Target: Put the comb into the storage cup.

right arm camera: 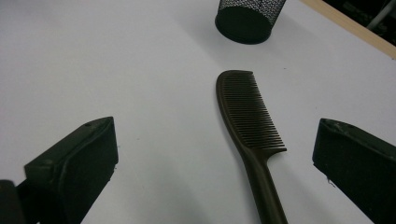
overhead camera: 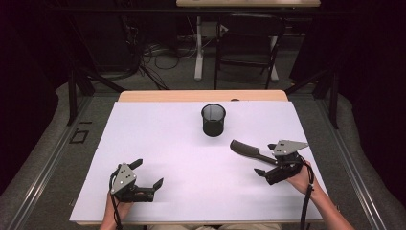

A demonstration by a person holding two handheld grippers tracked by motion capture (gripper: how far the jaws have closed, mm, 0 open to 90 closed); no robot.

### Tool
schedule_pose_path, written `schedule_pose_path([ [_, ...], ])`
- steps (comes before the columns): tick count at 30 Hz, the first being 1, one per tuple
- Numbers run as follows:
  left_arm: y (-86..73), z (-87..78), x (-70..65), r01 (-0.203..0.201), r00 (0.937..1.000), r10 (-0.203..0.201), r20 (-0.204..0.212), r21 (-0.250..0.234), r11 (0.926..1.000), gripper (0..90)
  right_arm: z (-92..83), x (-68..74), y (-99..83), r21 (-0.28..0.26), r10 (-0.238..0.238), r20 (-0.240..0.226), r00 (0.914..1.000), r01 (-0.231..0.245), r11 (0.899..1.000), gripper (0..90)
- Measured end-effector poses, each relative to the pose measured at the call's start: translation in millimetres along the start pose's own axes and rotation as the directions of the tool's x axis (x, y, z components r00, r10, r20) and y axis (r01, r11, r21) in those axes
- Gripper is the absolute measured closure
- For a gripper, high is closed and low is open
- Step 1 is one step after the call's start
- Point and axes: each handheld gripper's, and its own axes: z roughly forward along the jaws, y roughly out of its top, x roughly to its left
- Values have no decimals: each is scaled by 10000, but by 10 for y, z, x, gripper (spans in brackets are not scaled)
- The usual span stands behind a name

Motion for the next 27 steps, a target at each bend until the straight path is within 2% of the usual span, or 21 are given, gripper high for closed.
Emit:
schedule_pose_path([
  [3,0,1,-1,0,10000,0,23,7,10000,2,42,-43,12,361,-153,-86,9998,156,9992,0],
  [7,-2,19,-2,45,10000,-46,56,76,10000,2,88,-83,29,519,-135,-190,9997,145,9985,0],
  [12,-1,17,0,42,10000,-42,70,39,10000,2,108,-140,86,830,-379,-117,9992,387,9958,0],
  [14,-1,19,-3,85,9999,-85,93,47,10000,2,113,-166,103,936,-282,-220,9994,302,9951,0],
  [20,3,18,-7,8,9999,-9,130,78,10000,2,137,-256,169,1238,-402,-319,9987,439,9913,0],
  [27,4,25,-11,-11,9998,9,181,76,10000,2,177,-341,201,1750,-394,-479,9981,472,9834,0],
])
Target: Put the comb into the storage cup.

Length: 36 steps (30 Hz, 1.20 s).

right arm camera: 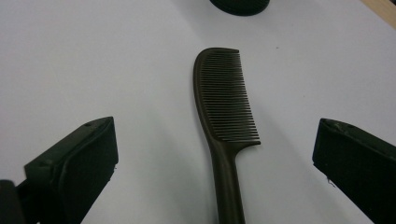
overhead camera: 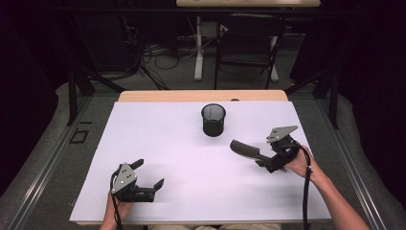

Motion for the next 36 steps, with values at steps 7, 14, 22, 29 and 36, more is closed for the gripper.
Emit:
schedule_pose_path([
  [7,-1,6,6,18,10000,-18,-13,-7,10000,2,88,-65,62,807,-242,-290,9993,265,9964,0],
  [14,0,15,9,19,10000,-19,31,54,10000,2,163,-127,121,1344,-306,-476,9984,368,9902,0],
  [22,1,17,3,18,10000,-18,44,28,10000,2,238,-171,178,2073,-505,-734,9960,648,9761,0],
  [29,3,8,3,41,10000,-41,8,-35,10000,2,267,-192,187,2811,-585,-813,9950,792,9564,0],
  [36,2,4,7,31,10000,-31,-6,-40,10000,2,332,-202,196,3266,-688,-929,9933,957,9403,0],
])
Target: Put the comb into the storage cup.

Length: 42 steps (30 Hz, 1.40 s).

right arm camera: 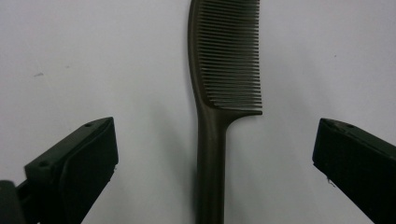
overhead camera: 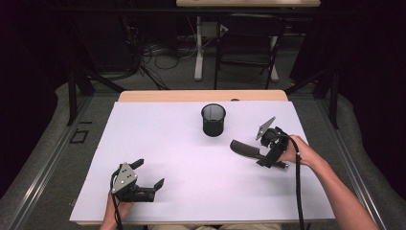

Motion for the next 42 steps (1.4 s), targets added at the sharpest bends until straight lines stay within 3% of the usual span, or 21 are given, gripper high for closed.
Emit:
schedule_pose_path([
  [2,-1,3,-1,11,10000,-11,-2,12,10000,2,8,-3,3,121,5,-2,10000,-5,9999,3],
  [3,0,5,-1,-8,10000,8,11,24,10000,2,33,-16,9,389,-82,-5,10000,82,9992,92],
  [7,1,8,-4,-29,10000,29,36,46,10000,2,46,-13,18,693,-72,-33,10000,74,9976,176],
  [9,-1,6,-2,-5,10000,5,33,45,10000,2,70,-13,32,965,-128,-22,9999,129,9952,305],
  [12,-1,2,2,48,10000,-49,46,22,10000,2,82,-16,51,1350,-105,-6,9999,104,9908,406],
  [19,-1,8,5,2,10000,-3,56,92,10000,2,164,-32,62,1772,-189,-191,9996,220,9839,568],
  [26,0,7,10,-26,10000,26,42,103,9999,2,253,-47,90,2406,-278,-343,9990,352,9700,643],
  [33,-3,3,12,-1,10000,0,64,67,10000,2,330,-62,113,2692,-127,-389,9992,227,9628,664],
  [42,-4,8,14,-1,10000,0,80,126,9999,2,344,-74,116,2677,-65,-578,9983,218,9632,717],
])
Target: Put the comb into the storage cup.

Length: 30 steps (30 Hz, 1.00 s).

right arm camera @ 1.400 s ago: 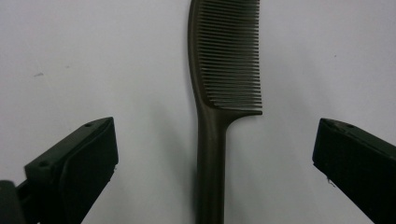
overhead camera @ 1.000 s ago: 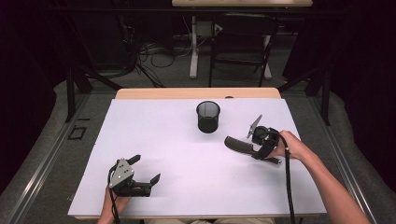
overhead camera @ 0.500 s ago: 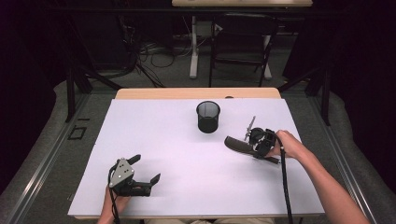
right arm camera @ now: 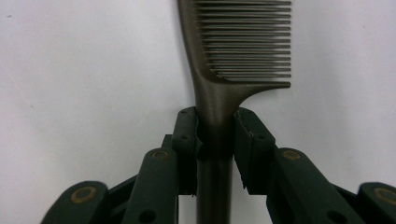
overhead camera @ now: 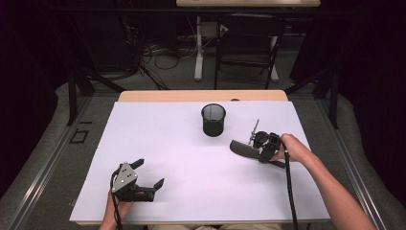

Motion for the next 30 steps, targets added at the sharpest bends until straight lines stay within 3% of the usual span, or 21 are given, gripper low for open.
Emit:
schedule_pose_path([
  [8,0,-3,-1,-32,10000,32,9,-2,10000,2,-27,0,-35,-212,158,-41,9999,-159,9996,726],
  [9,0,-4,0,-45,10000,45,5,4,10000,2,-56,2,-50,-453,159,44,9999,-157,9988,725],
  [17,-1,-5,0,-28,10000,28,-5,4,10000,2,-176,6,-121,-803,398,118,9991,-387,9960,725],
  [19,0,-4,1,-44,10000,44,-14,9,10000,2,-206,17,-159,-1171,563,149,9983,-542,9916,725],
  [24,-1,-5,-1,-30,10000,30,-23,1,10000,2,-267,21,-199,-1356,679,94,9976,-660,9886,725],
  [25,0,-3,0,-45,10000,46,-20,9,10000,2,-281,32,-221,-1756,738,136,9972,-703,9819,725],
  [30,1,1,-4,-57,10000,57,-28,29,10000,2,-361,59,-252,-2123,778,143,9969,-730,9745,725],
])
